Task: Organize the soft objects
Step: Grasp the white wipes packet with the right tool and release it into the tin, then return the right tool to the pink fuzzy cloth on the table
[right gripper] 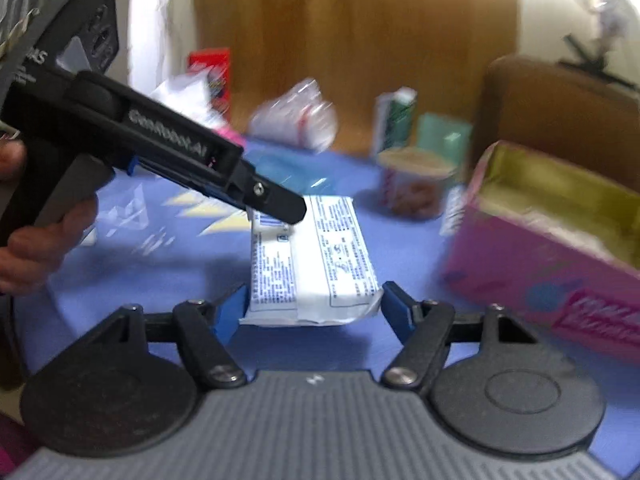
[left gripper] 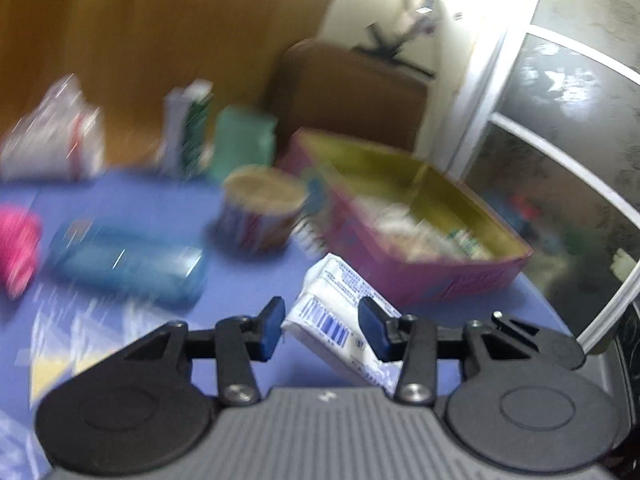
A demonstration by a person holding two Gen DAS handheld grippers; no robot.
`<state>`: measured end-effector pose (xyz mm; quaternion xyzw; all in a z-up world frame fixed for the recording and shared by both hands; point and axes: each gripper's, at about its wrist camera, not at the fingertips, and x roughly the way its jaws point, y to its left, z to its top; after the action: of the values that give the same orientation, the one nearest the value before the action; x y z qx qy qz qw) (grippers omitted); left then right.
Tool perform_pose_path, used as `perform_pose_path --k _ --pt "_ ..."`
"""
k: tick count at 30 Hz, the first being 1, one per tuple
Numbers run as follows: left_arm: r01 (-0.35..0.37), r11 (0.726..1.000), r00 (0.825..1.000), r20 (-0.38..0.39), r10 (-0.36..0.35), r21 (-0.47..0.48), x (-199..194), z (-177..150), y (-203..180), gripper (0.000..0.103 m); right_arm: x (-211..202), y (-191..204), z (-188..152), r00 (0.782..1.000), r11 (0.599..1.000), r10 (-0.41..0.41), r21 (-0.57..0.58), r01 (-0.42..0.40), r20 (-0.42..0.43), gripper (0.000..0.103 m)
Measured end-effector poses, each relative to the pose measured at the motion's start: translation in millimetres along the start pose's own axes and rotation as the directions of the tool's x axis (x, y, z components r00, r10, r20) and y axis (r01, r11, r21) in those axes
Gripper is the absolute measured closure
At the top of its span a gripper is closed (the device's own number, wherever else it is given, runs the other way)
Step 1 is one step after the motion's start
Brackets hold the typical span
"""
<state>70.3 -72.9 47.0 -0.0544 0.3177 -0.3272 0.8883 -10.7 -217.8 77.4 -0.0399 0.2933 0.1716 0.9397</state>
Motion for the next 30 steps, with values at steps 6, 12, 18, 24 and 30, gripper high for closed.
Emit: perform_pose_path --k 6,12,18,24,30 --pt "0.03 0.991 0.997 0.062 -0.039 0.132 51.0 55.6 -49.4 0.063 -14.4 -56.6 26.2 0.977 0.982 -0.187 0.036 0.184 0.1 0.031" --pt "-0.098 0.982 0.993 0.079 0.086 0.16 129.3 85.1 -70.7 0.047 28.9 -108.0 42.0 0.944 0.945 -0.322 0.085 0.316 0.069 0.025" --pt "-0.125 0.986 0.992 0.028 0.122 0.109 145.2 74.2 -63.7 0.047 54.1 -137.0 30.1 0.945 0.929 -0.327 0.182 0.323 -0.009 0.023" --pt "-0.119 0.987 0.991 0.07 0.112 0.108 105.2 56.8 -52.7 0.047 12.4 -121.6 22.1 0.936 0.922 -0.334 0.241 0.302 0.107 0.024" --pt "-0.128 0.992 0.988 0.088 0.125 0.019 49.4 24.2 -14.4 0.047 -9.6 -93.0 14.6 0.942 0.938 -0.28 0.262 0.228 0.186 0.037"
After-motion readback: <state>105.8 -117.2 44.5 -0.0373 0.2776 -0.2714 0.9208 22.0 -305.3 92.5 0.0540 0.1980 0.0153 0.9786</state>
